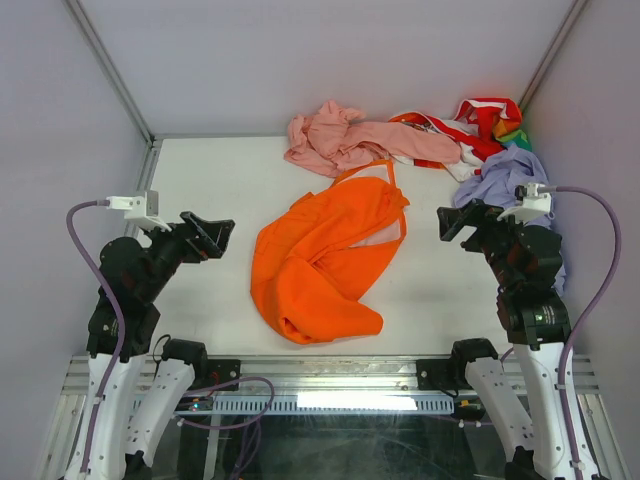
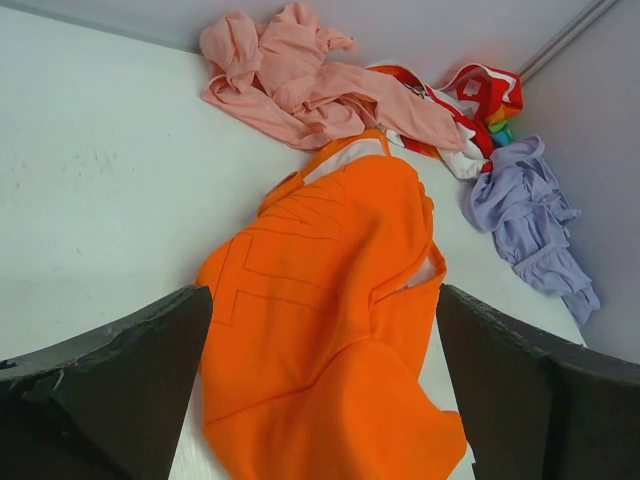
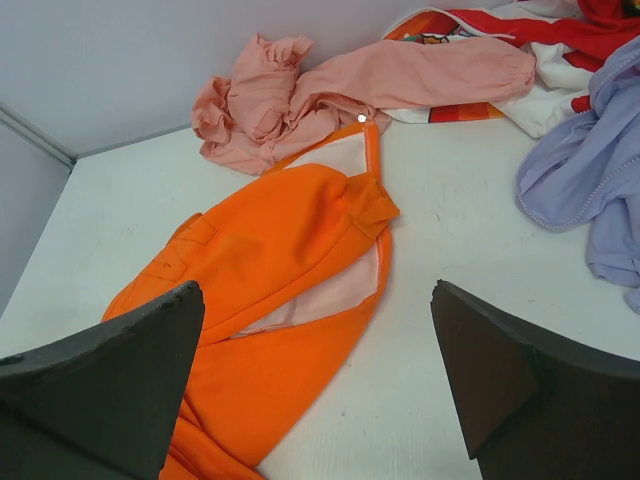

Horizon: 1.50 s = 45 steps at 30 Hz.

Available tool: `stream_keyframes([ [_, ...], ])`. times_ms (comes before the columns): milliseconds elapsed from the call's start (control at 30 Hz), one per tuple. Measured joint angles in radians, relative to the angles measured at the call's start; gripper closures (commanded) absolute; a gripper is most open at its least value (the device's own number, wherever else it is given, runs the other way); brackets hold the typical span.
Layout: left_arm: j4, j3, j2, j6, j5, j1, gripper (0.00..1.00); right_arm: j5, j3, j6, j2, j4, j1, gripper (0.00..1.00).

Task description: Zip up the jacket

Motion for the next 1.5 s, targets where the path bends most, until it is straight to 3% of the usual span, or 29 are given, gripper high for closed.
stream_keyframes([
  [433,-0.004,0.000,0.074,0.000,0.010,0.000,0.01,-0.005,0.000,-0.006,0.021,0.001,0.000,0.00],
  [733,-0.020,0.001,0.189,-0.022,0.082,0.000,0.01,-0.122,-0.039,0.067,0.161,0.089,0.012,0.00],
  [1067,0.000,-0.025,0.423,-0.078,0.208,-0.007,0.01,-0.251,-0.020,0.117,0.571,0.150,0.038,0.01],
  [1500,0.064,-0.151,0.567,-0.167,0.179,-0.167,0.01,-0.108,0.426,0.066,1.271,0.158,0.147,0.01],
])
